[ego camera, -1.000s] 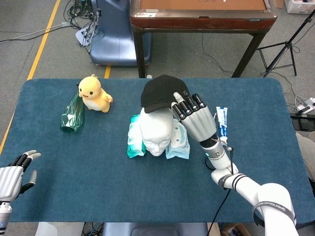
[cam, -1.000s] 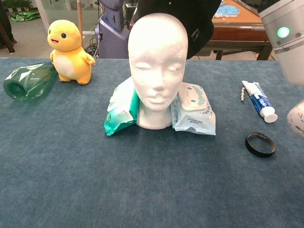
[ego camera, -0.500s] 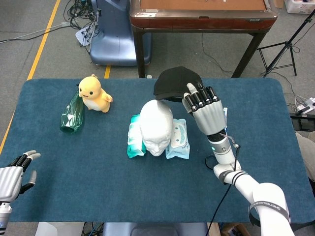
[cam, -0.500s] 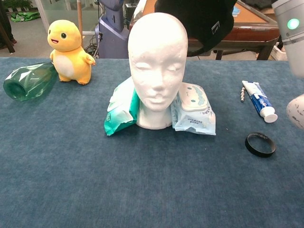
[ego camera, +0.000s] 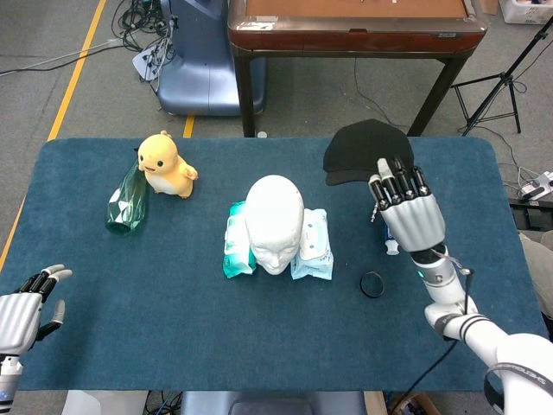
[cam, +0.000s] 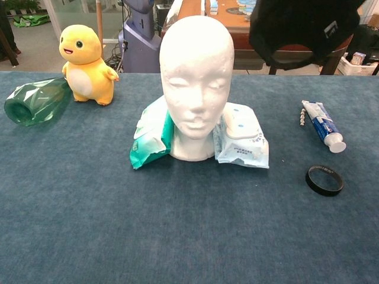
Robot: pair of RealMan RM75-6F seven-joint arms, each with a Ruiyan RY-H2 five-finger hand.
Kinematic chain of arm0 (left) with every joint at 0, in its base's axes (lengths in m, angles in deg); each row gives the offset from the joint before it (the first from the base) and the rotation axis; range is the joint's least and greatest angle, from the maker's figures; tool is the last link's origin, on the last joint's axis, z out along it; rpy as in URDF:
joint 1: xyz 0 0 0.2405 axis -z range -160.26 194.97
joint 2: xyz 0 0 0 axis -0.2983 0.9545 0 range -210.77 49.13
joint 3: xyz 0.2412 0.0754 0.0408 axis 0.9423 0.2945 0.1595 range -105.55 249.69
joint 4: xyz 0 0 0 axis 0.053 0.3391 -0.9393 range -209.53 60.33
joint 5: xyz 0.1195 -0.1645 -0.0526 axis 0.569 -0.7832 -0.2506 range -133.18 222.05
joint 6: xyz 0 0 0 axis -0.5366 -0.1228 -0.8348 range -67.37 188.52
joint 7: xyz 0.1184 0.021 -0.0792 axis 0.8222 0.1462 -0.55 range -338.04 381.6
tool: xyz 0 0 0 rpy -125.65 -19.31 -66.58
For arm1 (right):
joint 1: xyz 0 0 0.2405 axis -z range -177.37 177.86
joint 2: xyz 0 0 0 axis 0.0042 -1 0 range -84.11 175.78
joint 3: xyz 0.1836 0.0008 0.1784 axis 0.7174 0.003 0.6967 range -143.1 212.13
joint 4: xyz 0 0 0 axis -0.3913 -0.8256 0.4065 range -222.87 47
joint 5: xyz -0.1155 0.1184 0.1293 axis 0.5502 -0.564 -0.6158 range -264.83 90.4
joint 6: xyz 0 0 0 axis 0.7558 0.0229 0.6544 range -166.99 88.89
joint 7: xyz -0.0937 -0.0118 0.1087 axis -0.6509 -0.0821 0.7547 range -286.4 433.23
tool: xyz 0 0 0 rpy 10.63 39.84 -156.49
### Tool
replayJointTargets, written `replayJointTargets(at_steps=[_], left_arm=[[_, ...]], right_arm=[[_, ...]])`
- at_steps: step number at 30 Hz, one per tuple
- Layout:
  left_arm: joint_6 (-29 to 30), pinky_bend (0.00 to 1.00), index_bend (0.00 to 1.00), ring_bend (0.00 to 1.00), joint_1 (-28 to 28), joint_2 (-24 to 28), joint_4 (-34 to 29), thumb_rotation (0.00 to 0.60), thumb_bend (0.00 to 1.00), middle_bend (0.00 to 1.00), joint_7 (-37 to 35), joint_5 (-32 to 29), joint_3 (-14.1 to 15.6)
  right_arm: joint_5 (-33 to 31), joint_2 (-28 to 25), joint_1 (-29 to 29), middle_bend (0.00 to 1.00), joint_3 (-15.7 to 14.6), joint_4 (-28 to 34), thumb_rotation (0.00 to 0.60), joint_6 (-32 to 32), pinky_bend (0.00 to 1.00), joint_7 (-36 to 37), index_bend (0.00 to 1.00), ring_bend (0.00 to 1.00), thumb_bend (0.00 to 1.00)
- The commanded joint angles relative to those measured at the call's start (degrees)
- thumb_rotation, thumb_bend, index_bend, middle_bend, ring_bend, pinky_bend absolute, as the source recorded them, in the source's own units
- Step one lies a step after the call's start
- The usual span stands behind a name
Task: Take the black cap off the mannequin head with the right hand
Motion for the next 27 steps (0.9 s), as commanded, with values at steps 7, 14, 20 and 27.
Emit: replayJointTargets(at_steps=[7, 14, 20, 27], left_arm=[[-0.7, 0.47, 0.25, 0.25, 0.3, -0.3, 0.0, 0.6, 0.51, 0.21, 0.9, -0.8, -0.3], [-0.8, 0.47, 0.25, 0.25, 0.3, -0.3, 0.1, 0.6, 0.51, 0.21, 0.8, -0.9, -0.3], [-0.8, 0.47, 0.25, 0.25, 0.3, -0.3, 0.1, 0.6, 0.51, 0.21, 0.8, -0.9, -0.2], [-0.8, 0.47, 0.25, 0.25, 0.3, -0.3, 0.0, 0.6, 0.51, 0.21, 1.1, -0.9, -0.2]], right_arm=[[0.4, -0.6, 8.3, 0.43, -6.3, -0.5, 0.6, -2.2, 0.54, -2.7, 0.8, 0.34, 0.46], [0.2, 3.6, 12.8, 0.43, -8.7, -4.0, 0.6, -1.6, 0.53, 0.2, 0.8, 0.34, 0.46], [0.7, 5.2, 17.1, 0.43, -10.6, -2.6, 0.6, 0.8, 0.51, 2.9, 0.8, 0.34, 0.46], [0.8, 4.0, 22.1, 0.41, -13.4, 4.3, 0.6, 0.0, 0.48, 4.7, 0.7, 0.31, 0.45]])
